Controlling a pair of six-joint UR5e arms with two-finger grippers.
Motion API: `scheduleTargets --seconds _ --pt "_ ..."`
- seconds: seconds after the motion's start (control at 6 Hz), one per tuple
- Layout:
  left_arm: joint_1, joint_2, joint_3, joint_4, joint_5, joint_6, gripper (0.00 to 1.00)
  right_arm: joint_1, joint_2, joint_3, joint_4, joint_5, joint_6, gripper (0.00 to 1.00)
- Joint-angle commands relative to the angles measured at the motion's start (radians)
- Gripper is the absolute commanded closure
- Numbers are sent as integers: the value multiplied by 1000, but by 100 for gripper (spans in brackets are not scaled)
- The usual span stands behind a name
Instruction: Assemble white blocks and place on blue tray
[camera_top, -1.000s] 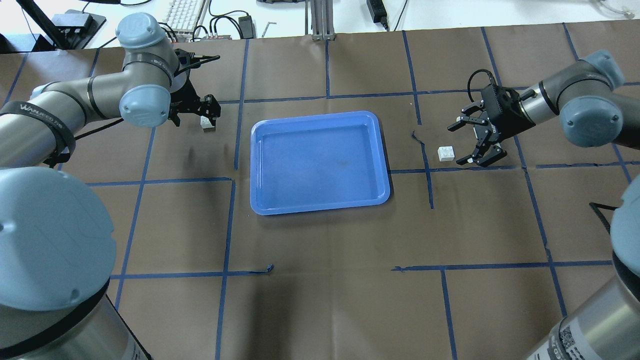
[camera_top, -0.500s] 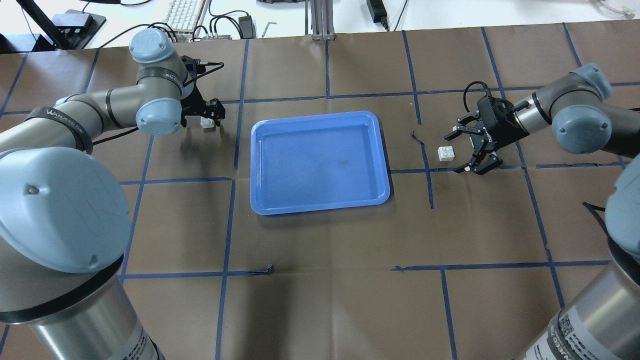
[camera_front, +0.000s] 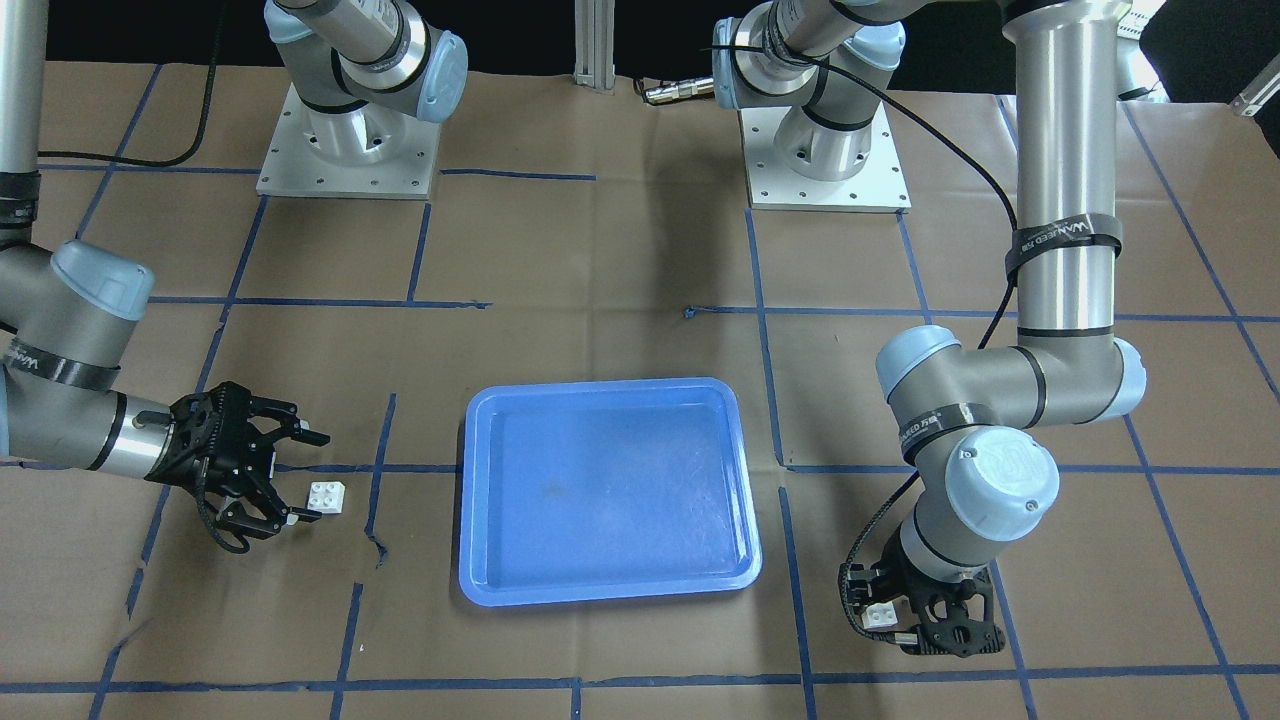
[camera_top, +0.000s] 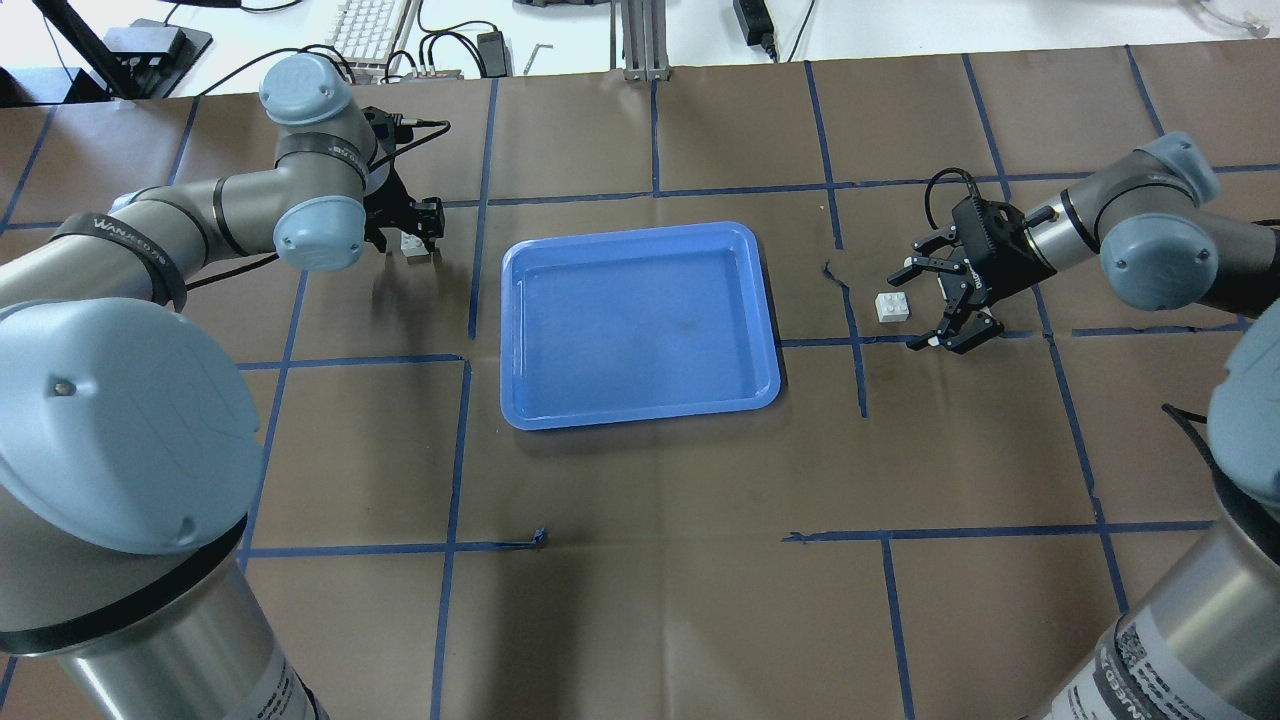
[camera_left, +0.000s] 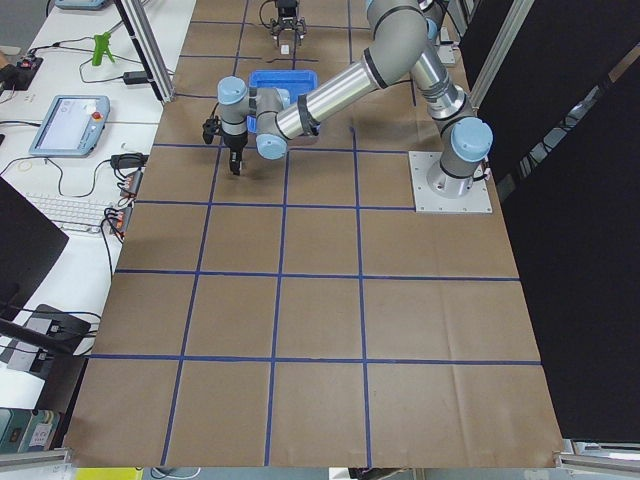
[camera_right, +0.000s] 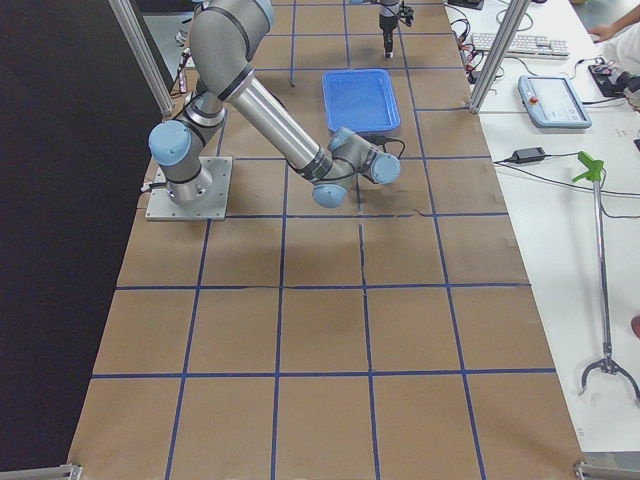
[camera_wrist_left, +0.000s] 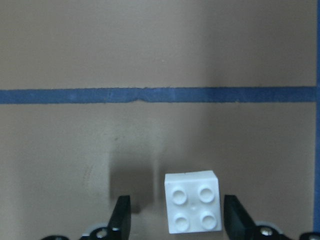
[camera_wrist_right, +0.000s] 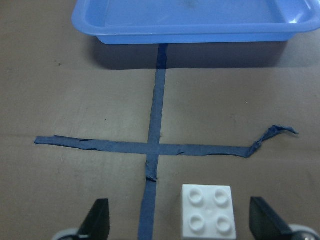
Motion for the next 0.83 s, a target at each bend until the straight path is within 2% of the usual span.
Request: scheduleTargets --seconds 0.0,0.33,0.5,0.67 --pt "0 19 -1 0 -1 11 98 0 -1 -1 0 -1 1 37" --pt "0 44 -15 -3 0 91 100 0 -1 -3 -24 0 0 56" --pt "-8 73 -30 -20 0 232 100 -2 -1 -3 -43 -1 -2 67" --pt "-60 141 -63 -51 3 415 100 -2 -3 -5 -43 0 -2 74"
